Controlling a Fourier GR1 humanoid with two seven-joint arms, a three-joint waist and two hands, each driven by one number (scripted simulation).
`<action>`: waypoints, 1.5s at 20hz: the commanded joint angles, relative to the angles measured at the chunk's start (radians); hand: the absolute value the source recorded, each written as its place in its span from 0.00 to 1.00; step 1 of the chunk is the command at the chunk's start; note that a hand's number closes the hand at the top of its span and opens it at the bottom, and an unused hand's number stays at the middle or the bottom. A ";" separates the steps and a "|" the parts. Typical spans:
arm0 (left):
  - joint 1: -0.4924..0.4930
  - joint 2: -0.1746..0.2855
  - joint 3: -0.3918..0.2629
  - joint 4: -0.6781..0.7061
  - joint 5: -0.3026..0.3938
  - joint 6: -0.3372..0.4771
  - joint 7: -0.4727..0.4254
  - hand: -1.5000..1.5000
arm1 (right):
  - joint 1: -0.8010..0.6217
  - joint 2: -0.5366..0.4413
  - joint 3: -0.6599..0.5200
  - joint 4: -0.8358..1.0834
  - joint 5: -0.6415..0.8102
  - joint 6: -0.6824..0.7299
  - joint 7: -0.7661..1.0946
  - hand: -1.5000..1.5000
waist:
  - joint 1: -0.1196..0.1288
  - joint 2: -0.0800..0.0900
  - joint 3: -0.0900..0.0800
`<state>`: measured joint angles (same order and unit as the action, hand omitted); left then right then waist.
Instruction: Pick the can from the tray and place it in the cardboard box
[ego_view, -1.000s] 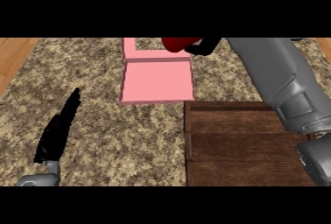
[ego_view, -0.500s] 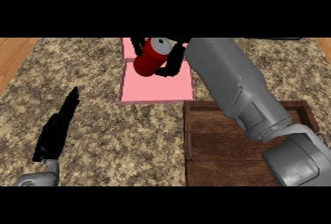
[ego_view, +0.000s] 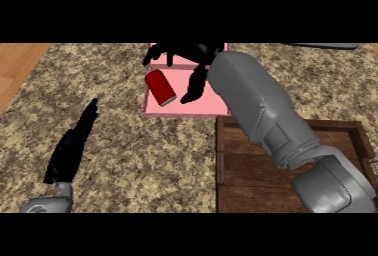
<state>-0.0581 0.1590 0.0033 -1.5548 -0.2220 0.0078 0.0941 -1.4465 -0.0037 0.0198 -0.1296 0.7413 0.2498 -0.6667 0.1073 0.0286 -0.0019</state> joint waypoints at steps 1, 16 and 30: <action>-0.079 0.000 0.013 0.050 -0.003 0.002 0.042 0.50 | 0.002 0.003 -0.012 0.013 -0.054 0.027 0.002 0.00 | -0.001 0.000 0.000; -0.023 -0.005 0.012 0.033 0.001 0.003 -0.007 0.50 | -0.019 -0.088 -0.397 0.043 -0.438 0.109 0.135 0.00 | -0.002 0.015 0.001; -0.038 -0.019 -0.020 0.012 -0.017 0.003 -0.026 0.50 | 0.035 -0.409 -0.469 0.036 -0.497 0.228 0.197 0.00 | 0.044 0.051 0.005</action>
<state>-0.1060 0.1545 0.0051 -1.5328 -0.2284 0.0076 0.0742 -1.4256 -0.3407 -0.4449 -0.0881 0.2468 0.4204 -0.4706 0.1376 0.0723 0.0020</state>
